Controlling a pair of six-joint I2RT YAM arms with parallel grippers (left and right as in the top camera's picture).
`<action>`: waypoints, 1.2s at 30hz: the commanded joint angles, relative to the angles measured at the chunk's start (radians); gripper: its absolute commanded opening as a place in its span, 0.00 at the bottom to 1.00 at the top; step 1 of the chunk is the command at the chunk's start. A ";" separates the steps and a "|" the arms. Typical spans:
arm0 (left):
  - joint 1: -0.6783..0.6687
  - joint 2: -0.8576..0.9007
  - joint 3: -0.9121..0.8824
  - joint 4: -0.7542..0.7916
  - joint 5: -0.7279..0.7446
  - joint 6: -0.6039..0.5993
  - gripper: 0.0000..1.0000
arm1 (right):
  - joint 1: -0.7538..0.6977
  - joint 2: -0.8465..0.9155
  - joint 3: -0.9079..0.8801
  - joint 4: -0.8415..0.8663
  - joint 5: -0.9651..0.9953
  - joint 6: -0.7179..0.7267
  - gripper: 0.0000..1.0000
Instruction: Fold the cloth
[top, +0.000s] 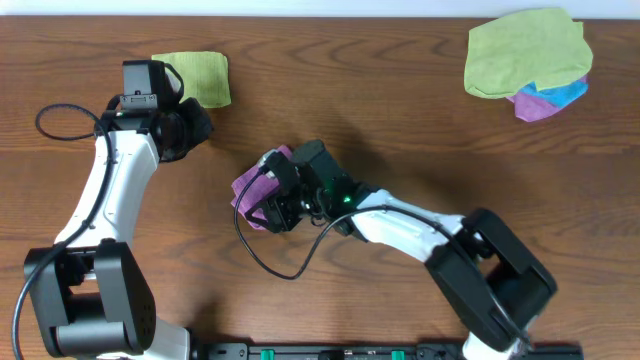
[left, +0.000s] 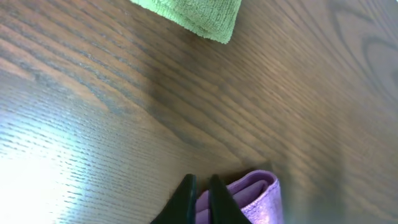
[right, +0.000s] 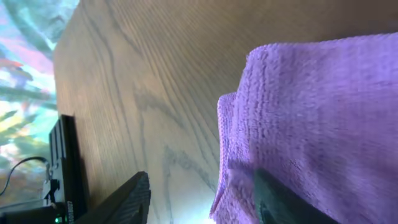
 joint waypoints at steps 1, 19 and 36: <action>0.007 -0.031 0.027 -0.008 -0.011 0.012 0.29 | -0.008 -0.087 0.017 -0.046 0.131 -0.066 0.59; 0.009 -0.127 0.027 -0.146 0.084 0.023 0.96 | -0.439 -0.514 0.008 -0.663 0.303 -0.317 0.99; 0.007 -0.127 0.005 -0.227 0.272 0.022 0.95 | -0.742 -1.407 -0.515 -0.859 0.299 -0.184 0.99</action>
